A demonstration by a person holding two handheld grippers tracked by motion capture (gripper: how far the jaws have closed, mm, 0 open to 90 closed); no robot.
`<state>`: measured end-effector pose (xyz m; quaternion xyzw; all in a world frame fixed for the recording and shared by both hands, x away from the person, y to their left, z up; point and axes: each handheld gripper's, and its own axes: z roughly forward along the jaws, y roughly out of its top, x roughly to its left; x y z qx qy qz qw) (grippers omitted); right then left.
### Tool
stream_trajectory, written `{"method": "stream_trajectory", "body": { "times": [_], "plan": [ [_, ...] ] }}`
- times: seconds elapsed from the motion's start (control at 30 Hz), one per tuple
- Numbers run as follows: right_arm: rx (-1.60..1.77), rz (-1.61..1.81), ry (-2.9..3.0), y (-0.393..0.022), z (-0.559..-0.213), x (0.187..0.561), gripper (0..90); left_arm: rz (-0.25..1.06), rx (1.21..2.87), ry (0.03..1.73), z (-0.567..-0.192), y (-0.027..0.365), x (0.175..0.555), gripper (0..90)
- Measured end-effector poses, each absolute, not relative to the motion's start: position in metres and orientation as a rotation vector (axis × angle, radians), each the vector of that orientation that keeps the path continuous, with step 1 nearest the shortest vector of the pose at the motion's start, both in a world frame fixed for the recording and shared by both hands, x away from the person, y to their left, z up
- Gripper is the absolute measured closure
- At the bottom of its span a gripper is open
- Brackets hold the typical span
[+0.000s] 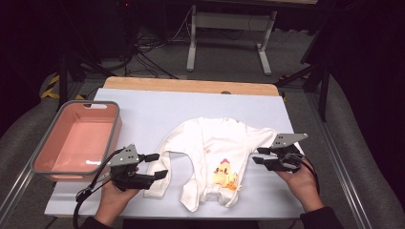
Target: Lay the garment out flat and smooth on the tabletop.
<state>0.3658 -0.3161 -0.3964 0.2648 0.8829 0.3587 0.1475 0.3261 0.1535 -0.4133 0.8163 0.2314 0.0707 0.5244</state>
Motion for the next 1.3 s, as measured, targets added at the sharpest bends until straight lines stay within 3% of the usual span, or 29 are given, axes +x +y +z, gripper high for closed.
{"method": "stream_trajectory", "body": {
  "times": [0.57,0.9,1.3],
  "plan": [
    [0.699,1.093,2.609,-0.289,-0.419,0.332,50.4,0.057,2.016,0.482,-0.421,0.111,0.334,36.7],
    [0.638,1.163,2.641,-0.269,-0.414,0.316,50.2,0.025,2.053,0.443,-0.426,0.094,0.333,37.3],
    [0.648,1.028,2.755,-0.264,-0.441,0.317,53.4,-0.016,2.069,0.423,-0.429,0.086,0.334,39.7]
  ]
}}
